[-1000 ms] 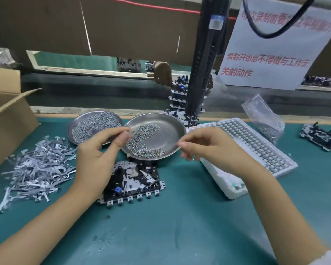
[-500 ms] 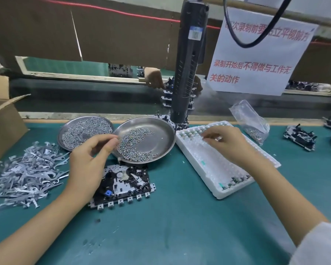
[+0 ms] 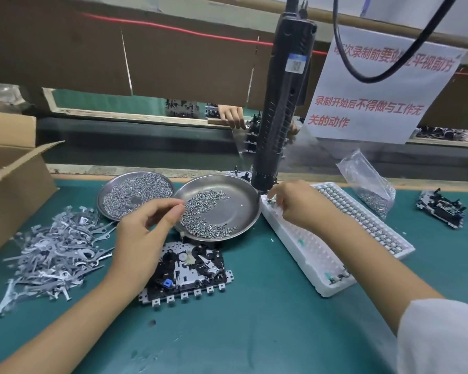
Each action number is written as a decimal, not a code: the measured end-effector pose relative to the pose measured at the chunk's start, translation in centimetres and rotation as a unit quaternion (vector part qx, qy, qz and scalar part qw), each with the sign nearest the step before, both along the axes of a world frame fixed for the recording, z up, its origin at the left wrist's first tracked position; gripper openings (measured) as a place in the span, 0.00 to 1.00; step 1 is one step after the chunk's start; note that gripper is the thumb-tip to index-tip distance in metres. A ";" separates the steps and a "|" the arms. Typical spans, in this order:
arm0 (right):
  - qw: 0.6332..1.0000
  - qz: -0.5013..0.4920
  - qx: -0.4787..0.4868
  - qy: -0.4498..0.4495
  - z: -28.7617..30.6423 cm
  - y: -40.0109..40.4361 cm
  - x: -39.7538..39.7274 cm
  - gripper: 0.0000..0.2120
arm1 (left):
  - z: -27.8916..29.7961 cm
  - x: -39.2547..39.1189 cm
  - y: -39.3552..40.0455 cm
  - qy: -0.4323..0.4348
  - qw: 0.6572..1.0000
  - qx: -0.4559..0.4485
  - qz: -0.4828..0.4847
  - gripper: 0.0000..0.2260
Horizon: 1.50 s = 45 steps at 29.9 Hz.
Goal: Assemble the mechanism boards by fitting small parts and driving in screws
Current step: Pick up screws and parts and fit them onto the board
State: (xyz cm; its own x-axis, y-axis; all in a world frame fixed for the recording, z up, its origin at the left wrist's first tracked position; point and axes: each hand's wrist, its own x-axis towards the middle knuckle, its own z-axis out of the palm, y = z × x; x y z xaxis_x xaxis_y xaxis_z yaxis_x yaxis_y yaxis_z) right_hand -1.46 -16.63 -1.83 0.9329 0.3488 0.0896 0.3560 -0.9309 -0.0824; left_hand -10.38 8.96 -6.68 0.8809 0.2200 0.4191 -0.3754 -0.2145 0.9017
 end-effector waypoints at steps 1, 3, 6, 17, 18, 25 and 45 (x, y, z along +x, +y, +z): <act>1.000 -0.005 0.007 0.001 -0.1 0.1 0.0 0.23 | 0.0 0.0 0.0 0.000 1.000 0.004 0.001 0.06; 0.998 -0.022 0.048 -0.014 -0.5 0.4 0.1 0.19 | -0.1 0.1 0.0 0.001 1.000 0.017 0.003 0.07; 0.993 -0.051 0.098 -0.050 -0.9 0.9 1.0 0.10 | -0.1 0.0 0.0 0.009 1.000 0.028 0.002 0.06; 0.974 -0.171 0.136 0.059 -1.5 2.0 7.0 0.18 | -0.4 0.0 0.1 0.018 0.999 0.040 -0.007 0.06; 0.974 -0.175 0.130 0.066 -1.5 2.1 7.1 0.18 | -0.4 0.0 0.1 0.019 0.998 0.050 -0.013 0.06; 0.977 -0.152 0.133 0.071 -1.1 2.1 8.0 0.14 | -0.3 0.0 0.0 0.051 0.987 0.114 -0.104 0.05; 0.898 -0.304 0.319 -0.020 -1.9 -0.1 10.2 0.10 | -0.1 -0.3 -0.3 0.066 0.986 0.105 -0.115 0.06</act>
State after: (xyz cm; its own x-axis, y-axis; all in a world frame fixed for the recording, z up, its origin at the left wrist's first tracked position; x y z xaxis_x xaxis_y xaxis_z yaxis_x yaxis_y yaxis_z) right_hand 8.77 -16.74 -3.70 0.9252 -0.3572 0.1278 -0.1868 -0.7222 -0.6660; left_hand -10.71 8.71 -6.73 0.9475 -0.0720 0.3116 -0.3176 -0.3244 0.8910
